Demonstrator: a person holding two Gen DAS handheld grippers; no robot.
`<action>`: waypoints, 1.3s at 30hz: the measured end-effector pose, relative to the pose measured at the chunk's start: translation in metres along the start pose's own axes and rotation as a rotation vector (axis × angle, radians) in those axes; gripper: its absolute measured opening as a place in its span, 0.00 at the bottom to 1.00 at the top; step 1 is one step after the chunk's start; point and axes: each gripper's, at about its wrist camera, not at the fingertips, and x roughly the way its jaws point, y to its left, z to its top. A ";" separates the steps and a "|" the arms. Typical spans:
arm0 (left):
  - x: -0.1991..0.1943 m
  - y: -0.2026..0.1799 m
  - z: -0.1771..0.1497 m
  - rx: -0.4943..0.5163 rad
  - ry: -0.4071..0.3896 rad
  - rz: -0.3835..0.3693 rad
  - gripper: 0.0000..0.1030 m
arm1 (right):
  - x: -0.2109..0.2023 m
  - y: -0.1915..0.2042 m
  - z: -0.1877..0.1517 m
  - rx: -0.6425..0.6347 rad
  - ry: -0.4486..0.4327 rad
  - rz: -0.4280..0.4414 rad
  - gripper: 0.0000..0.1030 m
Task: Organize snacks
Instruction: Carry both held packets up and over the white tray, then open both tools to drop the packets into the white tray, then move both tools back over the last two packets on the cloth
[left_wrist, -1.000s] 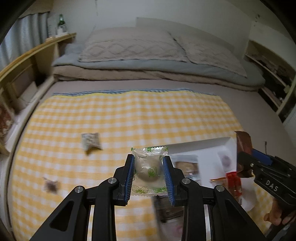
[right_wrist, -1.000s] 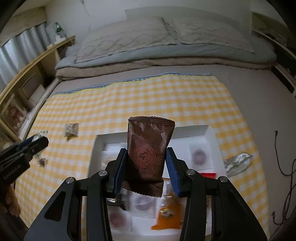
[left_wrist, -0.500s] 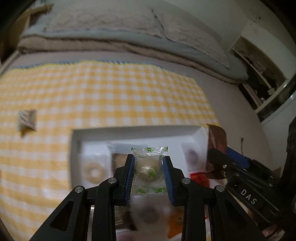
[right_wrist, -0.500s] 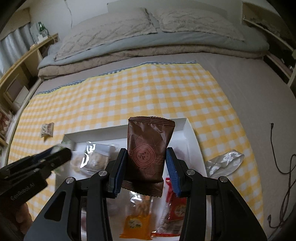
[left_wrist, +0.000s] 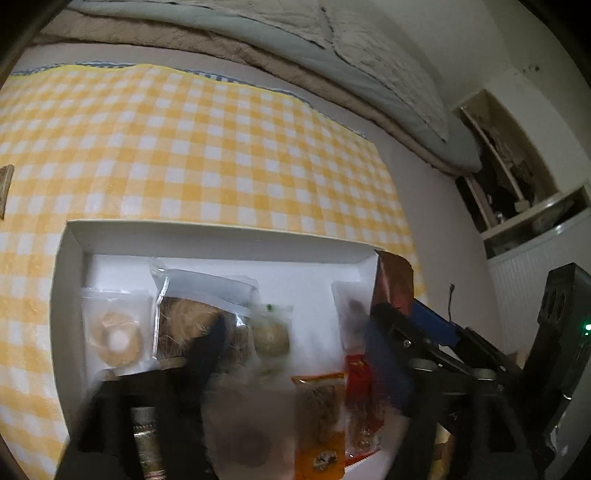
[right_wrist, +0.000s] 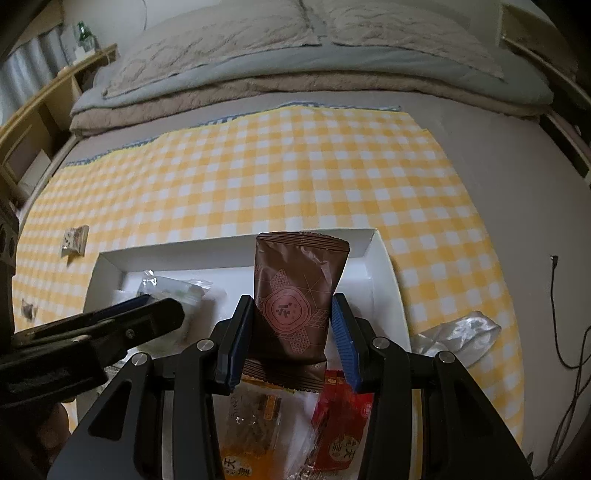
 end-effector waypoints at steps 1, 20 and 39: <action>0.000 0.002 0.002 0.012 -0.003 0.012 0.76 | 0.002 0.000 0.000 -0.003 0.002 -0.001 0.42; 0.000 -0.027 -0.021 0.233 -0.026 0.247 0.79 | 0.012 -0.016 -0.008 0.024 0.052 -0.024 0.72; -0.066 -0.027 -0.050 0.293 -0.061 0.274 0.98 | -0.038 -0.007 -0.023 0.028 -0.013 -0.071 0.91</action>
